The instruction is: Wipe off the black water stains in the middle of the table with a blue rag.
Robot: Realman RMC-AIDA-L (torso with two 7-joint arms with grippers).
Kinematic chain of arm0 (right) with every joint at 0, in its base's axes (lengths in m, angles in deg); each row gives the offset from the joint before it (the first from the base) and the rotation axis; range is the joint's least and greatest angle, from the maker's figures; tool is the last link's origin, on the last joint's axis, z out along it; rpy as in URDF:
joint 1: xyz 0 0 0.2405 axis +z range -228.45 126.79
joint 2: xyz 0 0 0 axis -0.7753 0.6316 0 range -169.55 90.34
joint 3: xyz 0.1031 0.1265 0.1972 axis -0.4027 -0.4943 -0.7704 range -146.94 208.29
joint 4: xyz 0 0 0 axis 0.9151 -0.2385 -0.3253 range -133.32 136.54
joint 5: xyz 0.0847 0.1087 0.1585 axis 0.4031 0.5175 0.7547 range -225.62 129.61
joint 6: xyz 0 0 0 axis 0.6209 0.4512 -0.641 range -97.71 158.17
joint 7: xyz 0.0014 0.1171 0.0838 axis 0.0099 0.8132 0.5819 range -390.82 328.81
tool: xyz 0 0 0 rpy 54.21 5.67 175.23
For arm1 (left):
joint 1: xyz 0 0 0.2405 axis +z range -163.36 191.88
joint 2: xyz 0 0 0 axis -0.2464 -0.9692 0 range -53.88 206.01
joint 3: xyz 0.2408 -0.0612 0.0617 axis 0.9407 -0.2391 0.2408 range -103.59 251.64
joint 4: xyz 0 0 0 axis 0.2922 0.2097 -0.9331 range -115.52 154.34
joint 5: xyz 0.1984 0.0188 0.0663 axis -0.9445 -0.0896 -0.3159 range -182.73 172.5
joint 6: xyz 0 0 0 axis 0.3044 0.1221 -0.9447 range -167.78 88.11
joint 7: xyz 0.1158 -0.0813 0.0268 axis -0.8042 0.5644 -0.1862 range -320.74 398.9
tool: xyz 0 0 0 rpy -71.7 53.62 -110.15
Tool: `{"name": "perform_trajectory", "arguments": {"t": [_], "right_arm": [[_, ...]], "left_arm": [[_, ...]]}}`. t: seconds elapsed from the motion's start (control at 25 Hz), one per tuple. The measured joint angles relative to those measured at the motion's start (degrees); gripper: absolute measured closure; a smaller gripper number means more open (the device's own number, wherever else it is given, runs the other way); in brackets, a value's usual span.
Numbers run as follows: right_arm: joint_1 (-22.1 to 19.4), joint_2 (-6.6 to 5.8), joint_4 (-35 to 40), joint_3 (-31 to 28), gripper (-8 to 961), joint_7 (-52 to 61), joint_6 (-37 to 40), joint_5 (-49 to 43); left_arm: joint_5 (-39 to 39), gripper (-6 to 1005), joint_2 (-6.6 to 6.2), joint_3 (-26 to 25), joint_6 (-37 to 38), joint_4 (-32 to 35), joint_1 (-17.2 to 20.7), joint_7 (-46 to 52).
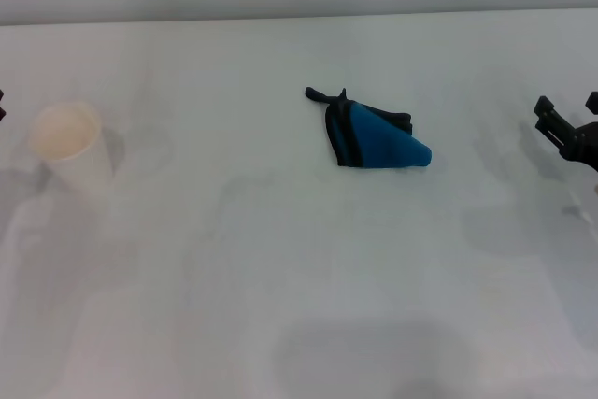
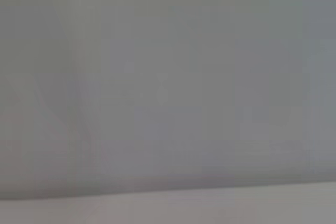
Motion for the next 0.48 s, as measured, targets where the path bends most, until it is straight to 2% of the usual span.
{"name": "perform_trajectory", "arguments": {"t": [0.48], "right_arm": [[0.4,0.08,0.1,0.0,112,0.1,-0.2,0.0]], "left_arm": [[0.5,111,0.18,0.0,0.3,0.0,1.0,0.2]]}}
